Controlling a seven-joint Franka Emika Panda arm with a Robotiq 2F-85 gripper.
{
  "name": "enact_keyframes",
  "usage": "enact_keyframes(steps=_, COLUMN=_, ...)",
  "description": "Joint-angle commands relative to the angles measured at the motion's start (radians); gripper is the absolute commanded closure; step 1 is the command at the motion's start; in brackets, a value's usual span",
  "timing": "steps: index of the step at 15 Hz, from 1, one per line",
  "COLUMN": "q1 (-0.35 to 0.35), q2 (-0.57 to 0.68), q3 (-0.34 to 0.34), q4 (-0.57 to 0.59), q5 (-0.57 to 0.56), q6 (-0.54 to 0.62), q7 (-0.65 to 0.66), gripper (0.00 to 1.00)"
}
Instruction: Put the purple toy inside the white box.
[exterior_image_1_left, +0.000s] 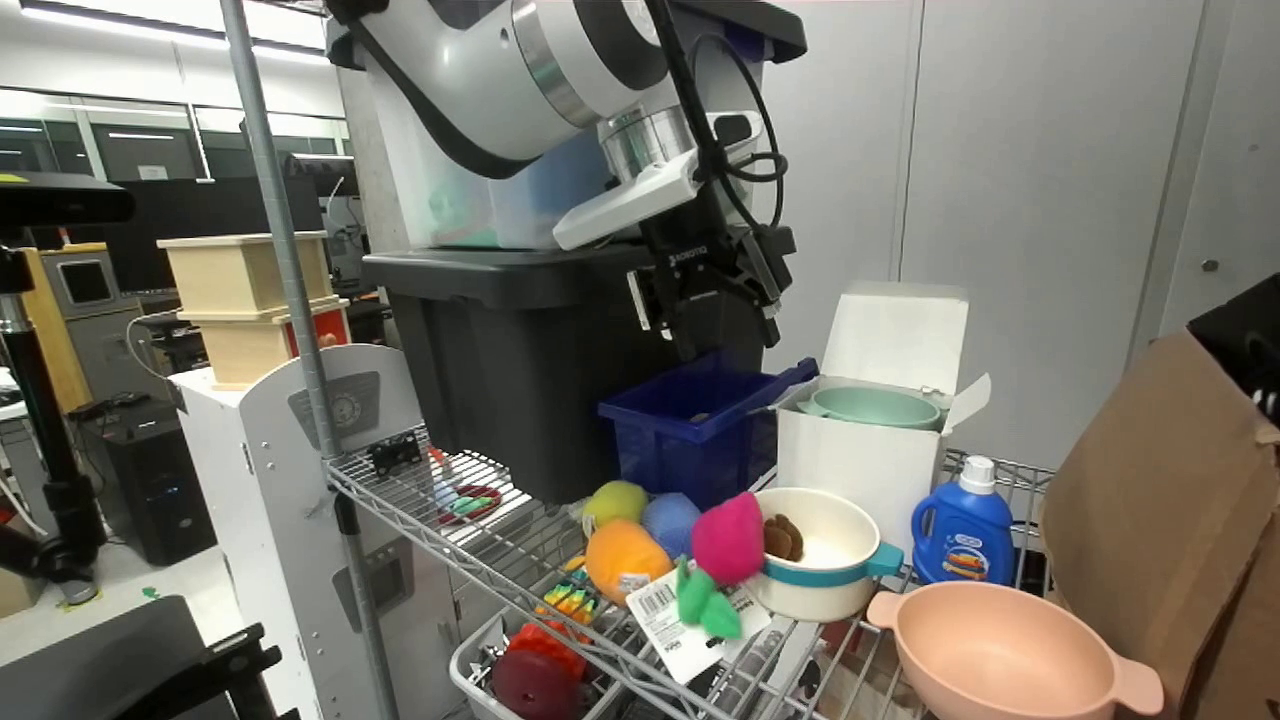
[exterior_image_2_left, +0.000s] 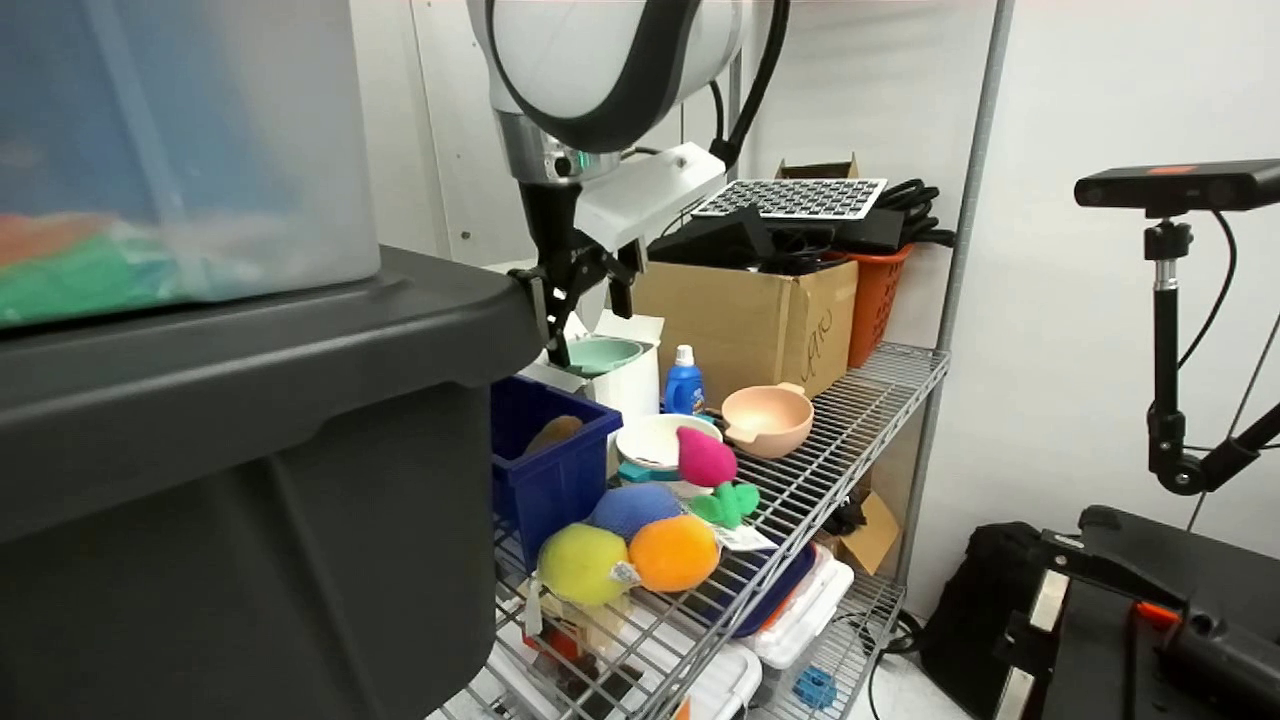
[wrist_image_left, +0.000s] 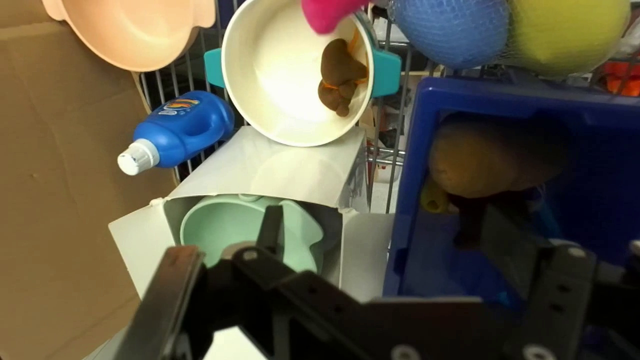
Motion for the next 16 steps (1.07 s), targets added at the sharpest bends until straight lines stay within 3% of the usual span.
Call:
enact_keyframes(steps=1, q1=-0.021, q2=-0.067, q3=0.004, q4=-0.065, q5=0.013, q6=-0.002, q7=-0.02, gripper=0.0)
enact_keyframes(steps=12, q1=-0.096, q2=-0.232, q3=0.005, q4=-0.32, q5=0.004, q6=0.003, q7=-0.083, gripper=0.0)
enact_keyframes(steps=16, q1=-0.14, q2=-0.215, q3=0.008, q4=-0.376, q5=0.024, q6=0.006, q7=-0.123, gripper=0.0)
